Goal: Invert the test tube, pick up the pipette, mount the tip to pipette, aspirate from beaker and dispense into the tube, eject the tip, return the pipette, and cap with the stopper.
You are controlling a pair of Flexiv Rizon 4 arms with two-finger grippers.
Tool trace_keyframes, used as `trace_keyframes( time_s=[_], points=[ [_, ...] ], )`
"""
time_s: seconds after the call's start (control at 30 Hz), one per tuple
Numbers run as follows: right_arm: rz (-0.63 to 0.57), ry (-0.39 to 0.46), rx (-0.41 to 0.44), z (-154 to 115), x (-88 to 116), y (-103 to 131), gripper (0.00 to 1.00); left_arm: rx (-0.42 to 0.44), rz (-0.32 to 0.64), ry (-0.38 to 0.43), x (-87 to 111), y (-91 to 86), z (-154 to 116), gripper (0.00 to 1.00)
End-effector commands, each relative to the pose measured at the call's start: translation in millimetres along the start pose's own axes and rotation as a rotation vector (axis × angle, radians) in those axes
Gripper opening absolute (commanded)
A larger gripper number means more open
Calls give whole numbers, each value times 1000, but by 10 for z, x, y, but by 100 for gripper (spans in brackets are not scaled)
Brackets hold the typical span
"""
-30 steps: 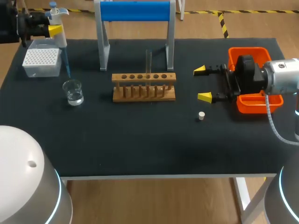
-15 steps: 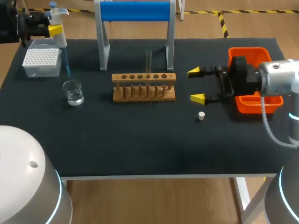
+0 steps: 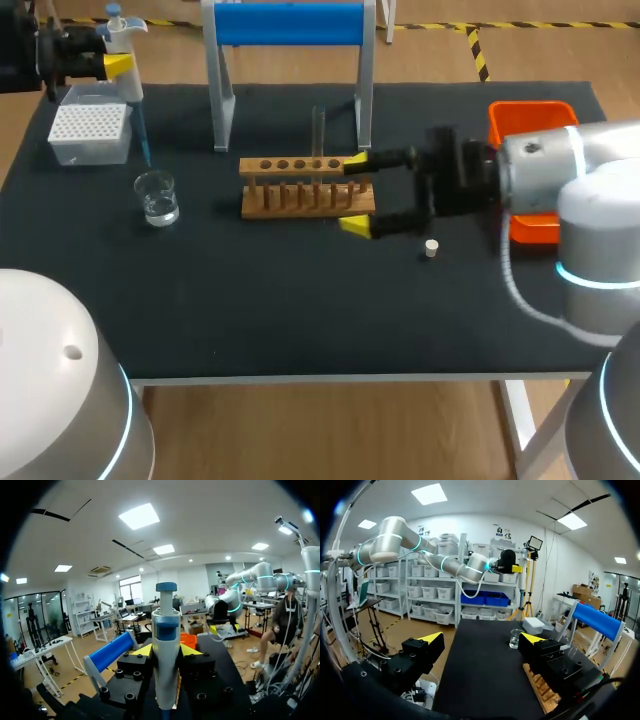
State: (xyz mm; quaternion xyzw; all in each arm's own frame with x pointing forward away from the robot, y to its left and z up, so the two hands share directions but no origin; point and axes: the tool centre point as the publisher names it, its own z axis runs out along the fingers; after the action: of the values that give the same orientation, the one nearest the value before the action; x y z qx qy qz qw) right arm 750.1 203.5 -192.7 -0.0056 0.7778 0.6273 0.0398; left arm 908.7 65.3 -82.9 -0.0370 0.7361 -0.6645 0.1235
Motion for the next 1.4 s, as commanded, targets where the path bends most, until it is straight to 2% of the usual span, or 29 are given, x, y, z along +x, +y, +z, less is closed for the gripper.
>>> trace_keyframes(
  time_s=[0.03,0.27,0.57,0.9,1.4],
  points=[
    [19,-53,36,590,11,8,100,1,1,-1,1,2,1,0],
    [50,-96,89,1041,-4,-80,100,1,1,-1,1,2,1,0],
    [78,-166,159,1355,-130,-252,100,1,1,-1,1,2,1,0],
    [96,-216,198,1543,-351,-404,100,1,1,-1,1,2,1,0],
    [105,-229,222,1695,-484,-489,100,1,1,-1,1,2,1,0]
  ],
)
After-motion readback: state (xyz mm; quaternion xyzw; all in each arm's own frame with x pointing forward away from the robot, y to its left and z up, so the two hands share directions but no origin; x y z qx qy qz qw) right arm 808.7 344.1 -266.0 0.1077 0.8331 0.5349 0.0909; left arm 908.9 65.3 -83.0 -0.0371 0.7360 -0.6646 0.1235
